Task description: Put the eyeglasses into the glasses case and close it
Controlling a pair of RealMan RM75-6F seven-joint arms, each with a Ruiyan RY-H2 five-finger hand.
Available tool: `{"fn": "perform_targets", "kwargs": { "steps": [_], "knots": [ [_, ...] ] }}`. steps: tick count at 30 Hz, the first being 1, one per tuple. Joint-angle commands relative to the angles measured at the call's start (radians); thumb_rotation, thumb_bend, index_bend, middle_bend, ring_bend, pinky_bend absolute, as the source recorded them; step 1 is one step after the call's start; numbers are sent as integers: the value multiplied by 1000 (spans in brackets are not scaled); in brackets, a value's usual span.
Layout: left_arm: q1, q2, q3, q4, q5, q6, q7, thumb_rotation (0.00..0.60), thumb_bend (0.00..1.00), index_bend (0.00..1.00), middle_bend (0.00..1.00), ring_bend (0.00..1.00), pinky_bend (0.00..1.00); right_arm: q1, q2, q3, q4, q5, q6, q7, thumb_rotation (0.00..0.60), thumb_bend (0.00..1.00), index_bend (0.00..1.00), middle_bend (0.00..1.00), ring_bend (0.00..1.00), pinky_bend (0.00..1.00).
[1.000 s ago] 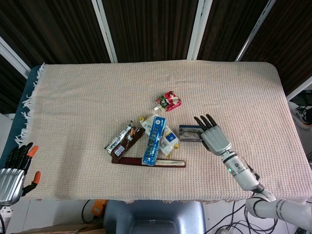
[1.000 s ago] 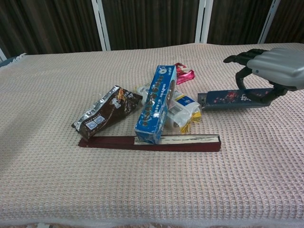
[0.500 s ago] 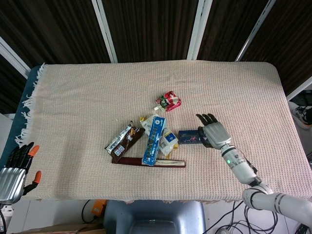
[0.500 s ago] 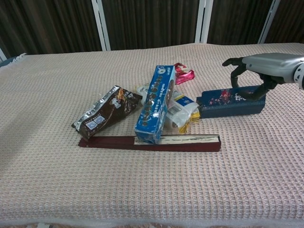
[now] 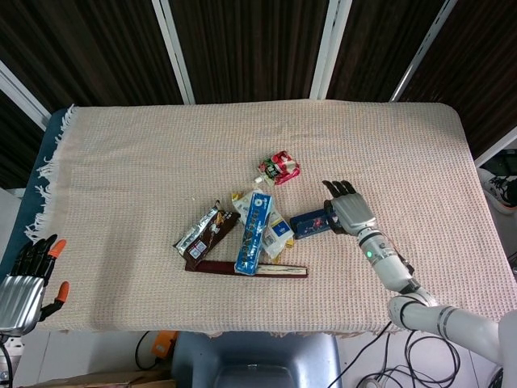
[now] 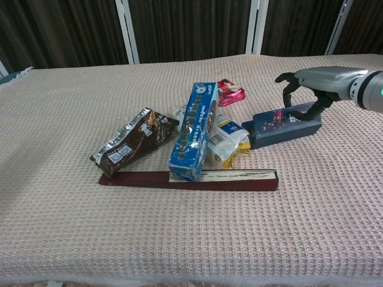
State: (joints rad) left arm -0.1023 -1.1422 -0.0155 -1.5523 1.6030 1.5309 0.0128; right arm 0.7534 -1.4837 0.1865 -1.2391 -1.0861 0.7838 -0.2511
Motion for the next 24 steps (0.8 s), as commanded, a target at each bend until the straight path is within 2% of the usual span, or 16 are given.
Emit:
{"fn": "perform_targets", "kwargs": {
  "steps": [1, 9, 24],
  "knots": [
    [-2, -1, 0, 0, -2, -4, 3, 600, 441, 0, 0, 0, 39, 17, -17, 6, 27, 18, -18, -6, 600, 595, 815, 147, 0, 0],
    [-9, -2, -2, -6, -17, -23, 12, 600, 441, 0, 0, 0, 41, 70, -77, 29, 138, 68, -53, -40, 600, 594, 815, 147, 0, 0],
    [-15, 1, -3, -13, -28, -38, 19, 600, 441, 0, 0, 0, 46, 120, -145, 36, 230, 110, -79, -78, 600, 595, 801, 147, 0, 0]
  ]
}}
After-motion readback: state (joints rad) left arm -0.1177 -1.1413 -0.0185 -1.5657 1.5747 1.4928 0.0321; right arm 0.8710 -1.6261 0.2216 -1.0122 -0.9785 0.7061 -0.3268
